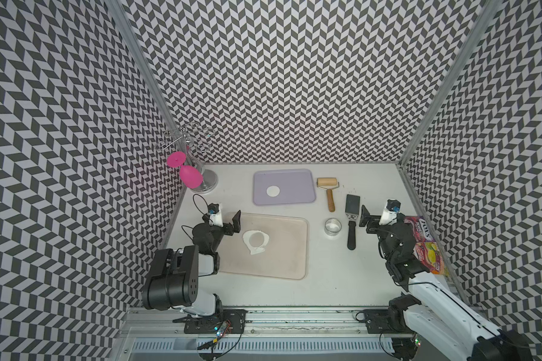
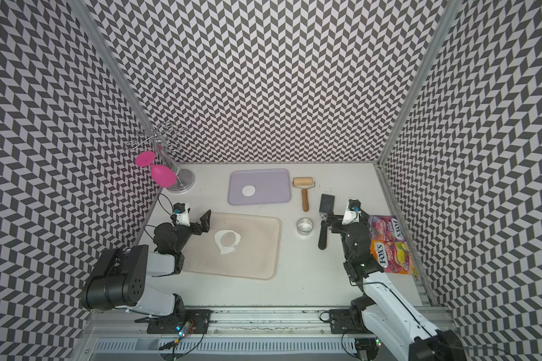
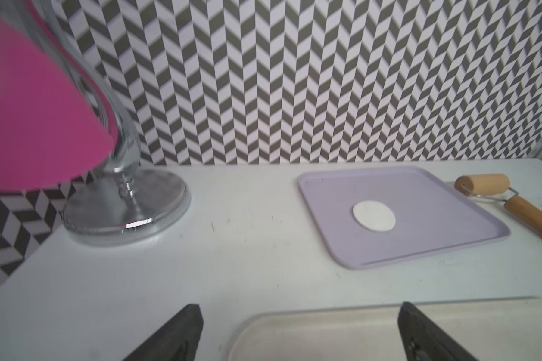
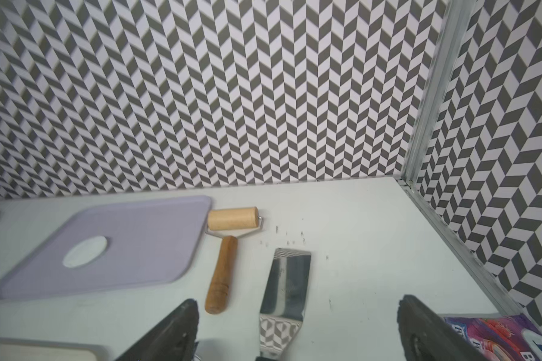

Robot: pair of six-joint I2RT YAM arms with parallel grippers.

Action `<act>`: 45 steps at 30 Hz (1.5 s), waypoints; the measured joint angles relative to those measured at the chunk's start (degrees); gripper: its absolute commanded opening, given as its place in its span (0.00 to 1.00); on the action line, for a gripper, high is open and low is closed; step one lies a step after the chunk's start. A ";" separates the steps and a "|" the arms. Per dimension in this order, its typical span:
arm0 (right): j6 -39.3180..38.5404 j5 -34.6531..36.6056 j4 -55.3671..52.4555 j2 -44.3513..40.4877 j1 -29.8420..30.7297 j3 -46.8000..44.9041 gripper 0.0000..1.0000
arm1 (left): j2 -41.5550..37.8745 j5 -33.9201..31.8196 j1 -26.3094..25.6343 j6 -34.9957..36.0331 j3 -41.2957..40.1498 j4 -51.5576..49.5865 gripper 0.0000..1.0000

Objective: Roll out the dumpling wrappers from the dough
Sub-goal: Reset both arms

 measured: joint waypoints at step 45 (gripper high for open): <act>-2.21 -17.46 41.83 36.89 -12.22 -1.29 0.99 | 1.64 -12.50 -3.56 0.72 1.51 -0.52 1.00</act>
